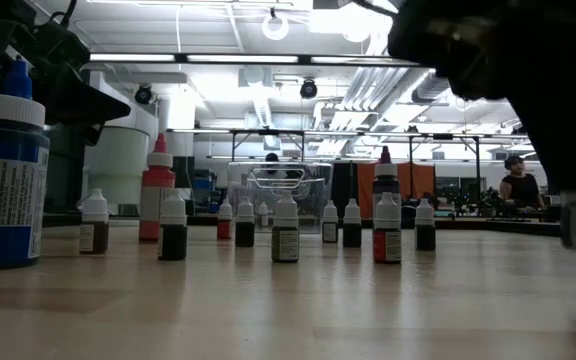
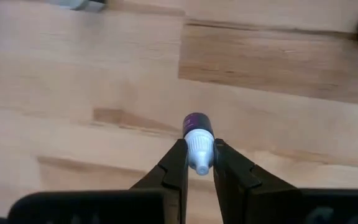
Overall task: Pick & Place food coloring
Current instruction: Put the small violet food coloring bottle into the container
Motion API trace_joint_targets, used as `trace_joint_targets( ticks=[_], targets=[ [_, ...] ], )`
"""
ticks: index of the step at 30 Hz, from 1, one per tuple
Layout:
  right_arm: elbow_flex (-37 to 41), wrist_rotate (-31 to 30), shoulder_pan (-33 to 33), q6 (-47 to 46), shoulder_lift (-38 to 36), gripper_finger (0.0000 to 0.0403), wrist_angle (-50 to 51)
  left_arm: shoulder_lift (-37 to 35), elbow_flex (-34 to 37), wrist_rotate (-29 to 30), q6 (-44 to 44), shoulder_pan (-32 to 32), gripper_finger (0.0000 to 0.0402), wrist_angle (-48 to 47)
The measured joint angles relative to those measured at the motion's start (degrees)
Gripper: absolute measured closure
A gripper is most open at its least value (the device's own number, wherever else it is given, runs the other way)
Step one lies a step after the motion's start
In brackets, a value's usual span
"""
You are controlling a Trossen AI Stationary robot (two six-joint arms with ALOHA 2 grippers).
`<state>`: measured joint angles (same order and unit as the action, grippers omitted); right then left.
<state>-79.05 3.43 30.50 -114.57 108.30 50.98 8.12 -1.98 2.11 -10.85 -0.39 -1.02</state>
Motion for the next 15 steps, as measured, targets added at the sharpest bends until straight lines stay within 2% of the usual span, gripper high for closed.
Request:
trace_joint_targets(
  ticks=[3, 7, 11, 15],
  targets=[
    [-4.0, -0.72, 0.0, 0.96, -0.01, 0.0358, 4.51, 0.0, 0.0, 0.0, 0.0, -0.01, 0.0401, 0.0],
    [-11.35, -4.95, -0.04, 2.87, -0.61, 0.0358, 13.45, 0.0, 0.0, 0.0, 0.01, -0.02, 0.0401, 0.0],
    [-21.5, -10.65, -1.79, 6.45, -0.79, 0.0358, 25.57, 0.0, 0.0, 0.0, 0.0, 0.0, 0.0401, 0.0],
    [-31.37, -19.71, -4.8, 12.13, -0.88, 0.0359, 34.69, 0.0, 0.0, 0.0, 0.0, -0.01, 0.0401, 0.0]
  ],
)
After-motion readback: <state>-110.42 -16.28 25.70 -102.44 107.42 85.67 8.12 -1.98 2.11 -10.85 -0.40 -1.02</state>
